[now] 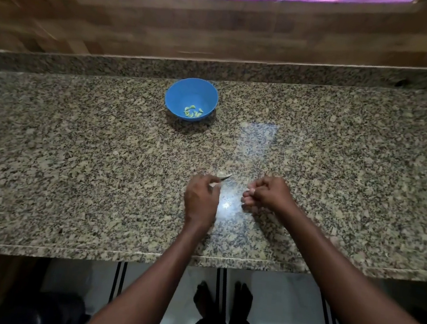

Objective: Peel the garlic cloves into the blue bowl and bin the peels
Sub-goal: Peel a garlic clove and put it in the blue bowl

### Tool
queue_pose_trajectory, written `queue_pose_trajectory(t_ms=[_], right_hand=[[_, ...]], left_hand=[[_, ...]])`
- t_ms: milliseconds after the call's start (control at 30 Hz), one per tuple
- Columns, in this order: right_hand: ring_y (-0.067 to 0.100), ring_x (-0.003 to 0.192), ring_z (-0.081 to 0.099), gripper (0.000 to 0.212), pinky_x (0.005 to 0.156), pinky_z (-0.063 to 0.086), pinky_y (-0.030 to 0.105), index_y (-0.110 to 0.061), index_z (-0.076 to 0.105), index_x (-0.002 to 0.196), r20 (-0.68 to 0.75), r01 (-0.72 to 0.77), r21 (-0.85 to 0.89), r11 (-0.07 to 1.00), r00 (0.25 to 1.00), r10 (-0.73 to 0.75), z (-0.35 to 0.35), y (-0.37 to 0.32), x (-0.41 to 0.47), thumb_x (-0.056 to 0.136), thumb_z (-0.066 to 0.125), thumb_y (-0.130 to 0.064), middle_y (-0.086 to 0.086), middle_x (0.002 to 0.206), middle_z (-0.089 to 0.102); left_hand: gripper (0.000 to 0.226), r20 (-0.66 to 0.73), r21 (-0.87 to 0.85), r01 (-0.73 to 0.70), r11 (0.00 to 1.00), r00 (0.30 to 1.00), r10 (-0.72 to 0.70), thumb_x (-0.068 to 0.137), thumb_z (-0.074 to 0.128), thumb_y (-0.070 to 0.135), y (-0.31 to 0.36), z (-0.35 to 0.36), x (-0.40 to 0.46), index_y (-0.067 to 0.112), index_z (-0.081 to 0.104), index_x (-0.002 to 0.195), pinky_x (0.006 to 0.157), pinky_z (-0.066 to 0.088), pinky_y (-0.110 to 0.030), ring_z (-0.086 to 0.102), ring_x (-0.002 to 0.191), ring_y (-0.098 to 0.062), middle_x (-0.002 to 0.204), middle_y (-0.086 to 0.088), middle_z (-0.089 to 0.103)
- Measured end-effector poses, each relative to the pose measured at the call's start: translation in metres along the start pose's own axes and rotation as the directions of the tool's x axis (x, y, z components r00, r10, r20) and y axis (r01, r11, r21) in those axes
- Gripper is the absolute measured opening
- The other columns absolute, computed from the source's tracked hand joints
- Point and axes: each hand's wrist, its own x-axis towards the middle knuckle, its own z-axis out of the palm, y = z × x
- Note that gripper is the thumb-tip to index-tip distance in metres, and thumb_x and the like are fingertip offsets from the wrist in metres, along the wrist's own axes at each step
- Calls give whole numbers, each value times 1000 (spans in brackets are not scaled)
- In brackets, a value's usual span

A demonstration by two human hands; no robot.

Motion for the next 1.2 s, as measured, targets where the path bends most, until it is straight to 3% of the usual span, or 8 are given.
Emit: queue_pose_trajectory(t_ms=[100, 167, 300, 500, 700, 967, 1133, 1200], right_hand=[[37, 76, 75, 6, 67, 65, 45, 8, 63, 101, 38, 102, 39, 994, 994, -104, 2, 0, -9, 95, 64, 6, 22, 85, 76], [35, 75, 75, 7, 72, 64, 47, 6, 65, 100, 36, 167, 17, 986, 985, -168, 3, 0, -12, 94, 67, 2, 18, 82, 77], [30, 67, 73, 6, 63, 62, 38, 4, 70, 94, -16, 260, -19, 966, 966, -260, 0, -2, -20, 91, 73, -1, 18, 81, 76], [23, 67, 68, 13, 58, 59, 26, 11, 68, 96, 11, 200, 30, 979, 980, -200, -5, -2, -24, 92, 71, 0, 25, 86, 74], [19, 62, 66, 13, 54, 57, 23, 12, 68, 95, 66, 87, 91, 992, 993, -93, -11, -9, -18, 92, 70, 0, 20, 81, 72], [21, 65, 69, 13, 59, 60, 26, 10, 69, 97, 206, 33, 93, 995, 977, -52, -33, -15, -3, 90, 70, -1, 18, 81, 73], [24, 66, 70, 10, 59, 61, 27, 14, 67, 96, 163, -123, 118, 985, 981, 102, -35, -17, 5, 92, 67, 6, 25, 86, 72], [24, 72, 71, 9, 65, 63, 28, 13, 67, 99, 175, -236, 165, 958, 963, 208, -36, -20, 9, 94, 62, 8, 24, 89, 73]], left_hand=[[13, 289, -328, 179, 927, 954, -82, 94, 74, 16, 23, -10, 3, 13, 77, 106, 66, 58, -19, 74, 87, -16, 96, -1, 77], [12, 374, -369, 213, 905, 925, -65, 90, 78, 16, 31, -15, 7, 12, 78, 102, 70, 59, -25, 74, 84, -15, 91, -3, 79], [10, 457, -415, 274, 868, 888, -62, 86, 81, 12, 33, -19, 9, 8, 77, 94, 79, 62, -33, 73, 82, -20, 91, -10, 78], [16, 506, -402, 312, 861, 859, -76, 89, 79, 15, 31, -17, 9, 1, 75, 96, 73, 60, -29, 73, 81, -22, 91, -16, 78], [20, 505, -374, 272, 887, 862, -52, 87, 82, 19, 34, -11, 11, 2, 75, 95, 81, 63, -41, 73, 80, -24, 89, -13, 78], [12, 600, -412, 405, 816, 795, -92, 93, 73, 7, 45, -9, 23, -4, 72, 97, 70, 61, -27, 70, 68, -17, 86, -18, 74], [6, 440, -251, 114, 961, 898, 9, 92, 76, 13, 49, 1, 22, 7, 75, 91, 74, 64, -36, 71, 73, -17, 84, -10, 76], [5, 425, -246, 98, 964, 905, 17, 92, 76, 14, 49, 3, 22, 10, 76, 89, 75, 64, -38, 72, 75, -19, 82, -8, 76]])
